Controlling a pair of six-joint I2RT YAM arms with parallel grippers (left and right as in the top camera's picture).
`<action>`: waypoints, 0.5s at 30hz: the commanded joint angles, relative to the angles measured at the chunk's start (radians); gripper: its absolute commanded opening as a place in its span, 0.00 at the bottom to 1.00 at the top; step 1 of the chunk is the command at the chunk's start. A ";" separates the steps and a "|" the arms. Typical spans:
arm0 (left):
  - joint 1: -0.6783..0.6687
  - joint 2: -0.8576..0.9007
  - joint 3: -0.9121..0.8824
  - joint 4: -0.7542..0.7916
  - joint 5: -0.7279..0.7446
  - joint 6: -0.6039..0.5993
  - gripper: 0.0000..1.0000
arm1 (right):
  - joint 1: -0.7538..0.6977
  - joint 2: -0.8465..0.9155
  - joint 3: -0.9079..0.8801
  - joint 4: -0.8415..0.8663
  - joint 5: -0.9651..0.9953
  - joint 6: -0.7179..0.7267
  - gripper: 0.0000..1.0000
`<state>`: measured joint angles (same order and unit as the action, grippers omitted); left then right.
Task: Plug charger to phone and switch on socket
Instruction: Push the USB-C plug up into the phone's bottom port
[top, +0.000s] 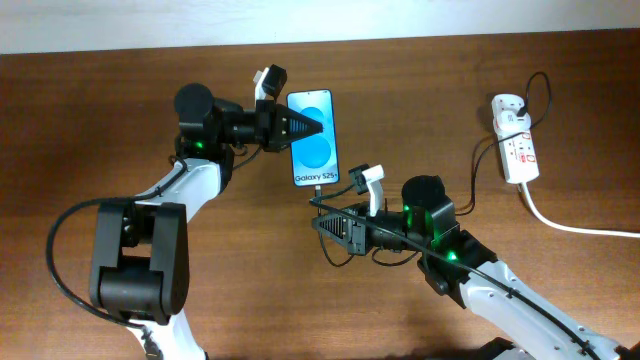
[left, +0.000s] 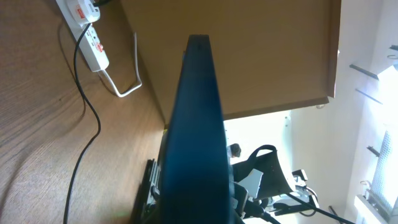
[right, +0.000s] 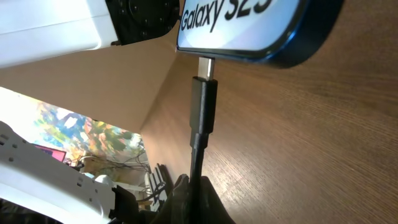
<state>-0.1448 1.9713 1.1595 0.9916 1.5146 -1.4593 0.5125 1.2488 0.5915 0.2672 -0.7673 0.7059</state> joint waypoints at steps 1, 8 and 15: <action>-0.002 -0.007 0.016 0.006 0.020 0.017 0.00 | 0.004 0.000 0.007 0.010 0.026 -0.013 0.04; -0.002 -0.007 0.016 0.006 0.027 0.017 0.00 | 0.005 0.007 0.007 -0.016 0.039 -0.013 0.04; -0.016 -0.007 0.016 0.006 0.024 0.018 0.00 | 0.004 0.007 0.009 -0.012 0.015 -0.013 0.04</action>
<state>-0.1513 1.9713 1.1595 0.9916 1.5146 -1.4593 0.5125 1.2495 0.5915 0.2462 -0.7567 0.7033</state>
